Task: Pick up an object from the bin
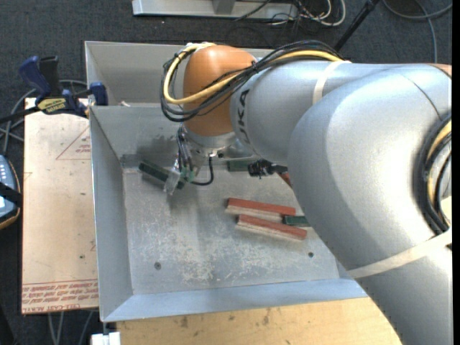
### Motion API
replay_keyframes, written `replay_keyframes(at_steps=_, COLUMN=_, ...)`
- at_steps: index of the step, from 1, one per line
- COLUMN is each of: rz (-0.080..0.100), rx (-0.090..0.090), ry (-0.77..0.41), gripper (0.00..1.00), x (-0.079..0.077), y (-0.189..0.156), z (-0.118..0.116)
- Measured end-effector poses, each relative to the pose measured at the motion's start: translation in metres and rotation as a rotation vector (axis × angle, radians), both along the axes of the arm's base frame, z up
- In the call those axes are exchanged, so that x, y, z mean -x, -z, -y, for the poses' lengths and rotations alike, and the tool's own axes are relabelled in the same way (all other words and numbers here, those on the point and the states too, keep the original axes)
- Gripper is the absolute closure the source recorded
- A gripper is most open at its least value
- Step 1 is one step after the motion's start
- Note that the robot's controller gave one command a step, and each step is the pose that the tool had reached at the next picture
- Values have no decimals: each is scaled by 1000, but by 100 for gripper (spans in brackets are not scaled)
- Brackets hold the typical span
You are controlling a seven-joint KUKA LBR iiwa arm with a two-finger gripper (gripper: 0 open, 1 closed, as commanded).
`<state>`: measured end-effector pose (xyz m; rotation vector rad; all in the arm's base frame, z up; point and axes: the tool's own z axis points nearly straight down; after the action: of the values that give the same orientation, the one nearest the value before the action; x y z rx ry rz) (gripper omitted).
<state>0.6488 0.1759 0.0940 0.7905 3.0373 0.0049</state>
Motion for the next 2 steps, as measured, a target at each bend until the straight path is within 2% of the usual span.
replay_keyframes(at_steps=1, rz=5, rx=-1, ry=-2, gripper=100, x=-2, y=-60, z=-1)
replay_keyframes(at_steps=2, rz=2, rx=0, ry=-4, gripper=100, x=-3, y=-90, z=-1)
